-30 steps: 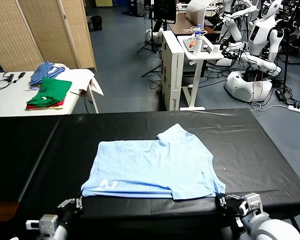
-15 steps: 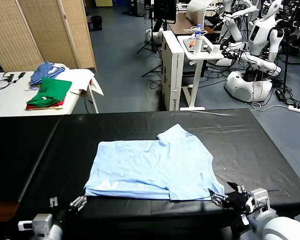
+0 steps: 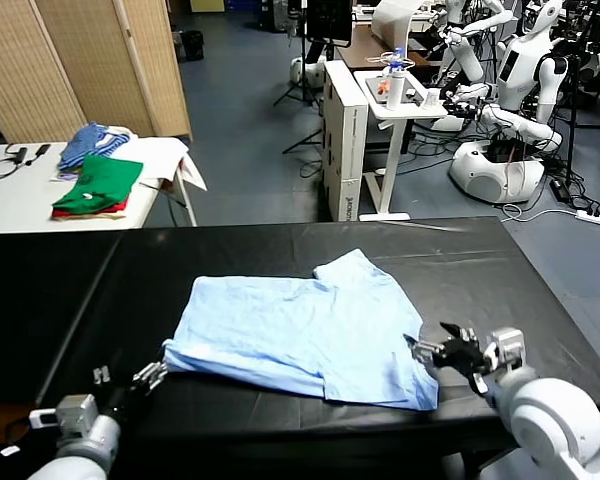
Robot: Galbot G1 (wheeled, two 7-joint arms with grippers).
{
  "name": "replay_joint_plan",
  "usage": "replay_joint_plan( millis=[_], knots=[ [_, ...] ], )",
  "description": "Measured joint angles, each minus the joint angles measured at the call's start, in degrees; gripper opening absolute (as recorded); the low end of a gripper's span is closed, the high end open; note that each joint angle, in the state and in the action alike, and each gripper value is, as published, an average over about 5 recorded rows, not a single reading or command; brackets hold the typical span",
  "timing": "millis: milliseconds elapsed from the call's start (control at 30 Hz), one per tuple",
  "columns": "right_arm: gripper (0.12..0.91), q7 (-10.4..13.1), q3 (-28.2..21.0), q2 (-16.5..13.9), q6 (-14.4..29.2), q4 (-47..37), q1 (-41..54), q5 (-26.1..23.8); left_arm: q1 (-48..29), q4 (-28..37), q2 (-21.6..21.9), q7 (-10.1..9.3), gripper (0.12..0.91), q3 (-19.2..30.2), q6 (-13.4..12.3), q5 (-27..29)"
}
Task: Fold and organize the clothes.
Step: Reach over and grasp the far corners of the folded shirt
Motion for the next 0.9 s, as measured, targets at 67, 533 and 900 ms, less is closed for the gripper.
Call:
replay_joint_plan(
  millis=[67,533,900],
  knots=[
    [0.907,-0.3,0.0,-0.2,0.0,-0.7,0.5,0.0,0.8,-0.4,0.4,-0.09,0.907,0.1,0.7,0.5],
    [0.907,-1.3,-4.6,0.9,0.0,-6.8,8.3,-0.3,9.0,-7.3,1.0,0.02,0.907,-1.8,1.4,-4.0],
    [0.907,0.2,-15.5,3.5,0.0,-14.3,22.7,-0.3,-7.5,0.1,8.3,-3.06,0.907,0.2,2.3,-19.6]
  ],
)
